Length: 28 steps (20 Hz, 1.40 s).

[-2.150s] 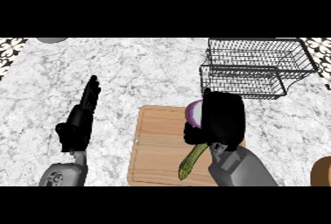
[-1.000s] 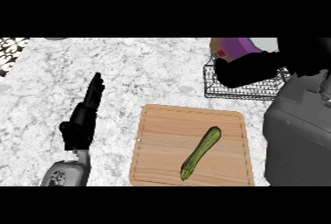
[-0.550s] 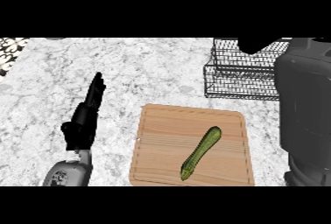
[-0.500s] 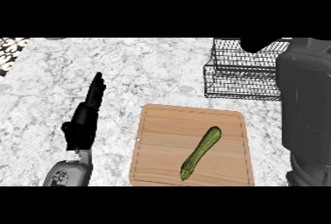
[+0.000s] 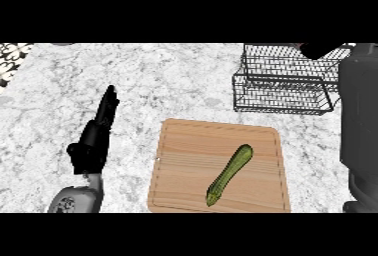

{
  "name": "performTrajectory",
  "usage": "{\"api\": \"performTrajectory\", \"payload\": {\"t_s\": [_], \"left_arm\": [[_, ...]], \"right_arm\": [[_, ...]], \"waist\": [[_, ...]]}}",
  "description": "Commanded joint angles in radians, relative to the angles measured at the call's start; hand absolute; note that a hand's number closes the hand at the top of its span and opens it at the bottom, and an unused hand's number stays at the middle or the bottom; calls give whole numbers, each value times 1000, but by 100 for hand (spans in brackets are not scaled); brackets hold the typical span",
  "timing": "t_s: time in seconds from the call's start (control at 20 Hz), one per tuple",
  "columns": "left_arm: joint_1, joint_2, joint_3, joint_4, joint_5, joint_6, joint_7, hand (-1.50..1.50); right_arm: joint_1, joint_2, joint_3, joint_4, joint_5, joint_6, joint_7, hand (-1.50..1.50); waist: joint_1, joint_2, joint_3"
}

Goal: Pick the can from the cutting board and place it in the tiered basket

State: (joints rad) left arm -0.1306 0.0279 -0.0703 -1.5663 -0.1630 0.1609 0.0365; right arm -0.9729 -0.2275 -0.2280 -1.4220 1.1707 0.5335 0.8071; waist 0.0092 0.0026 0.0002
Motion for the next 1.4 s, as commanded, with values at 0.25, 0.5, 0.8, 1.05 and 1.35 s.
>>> {"api": "performTrajectory", "payload": {"t_s": [0.25, 0.5, 0.8, 1.05, 1.35], "left_arm": [[18, -15, -22, -20, -9, 1, 27, 0], [-15, -3, 23, 50, 14, -4, -39, 0], [-16, 2, 15, 17, -13, 12, 18, 0], [12, -12, 11, 2, -15, 26, -3, 0], [30, 21, 45, -26, 3, 12, 26, 0]], "right_arm": [[84, 34, -163, -17, -160, -185, -70, -150], [18, 14, -255, -31, -189, -348, -44, -150], [140, -6, -345, -253, -232, -310, 97, -150], [248, -97, -568, -391, -444, -236, 58, -150], [531, -89, -837, -599, -770, -43, -25, -150]], "waist": [[-7, -4, 0], [-9, -2, 0], [-30, -11, 0], [-43, -12, 1], [-76, -19, 3]]}}
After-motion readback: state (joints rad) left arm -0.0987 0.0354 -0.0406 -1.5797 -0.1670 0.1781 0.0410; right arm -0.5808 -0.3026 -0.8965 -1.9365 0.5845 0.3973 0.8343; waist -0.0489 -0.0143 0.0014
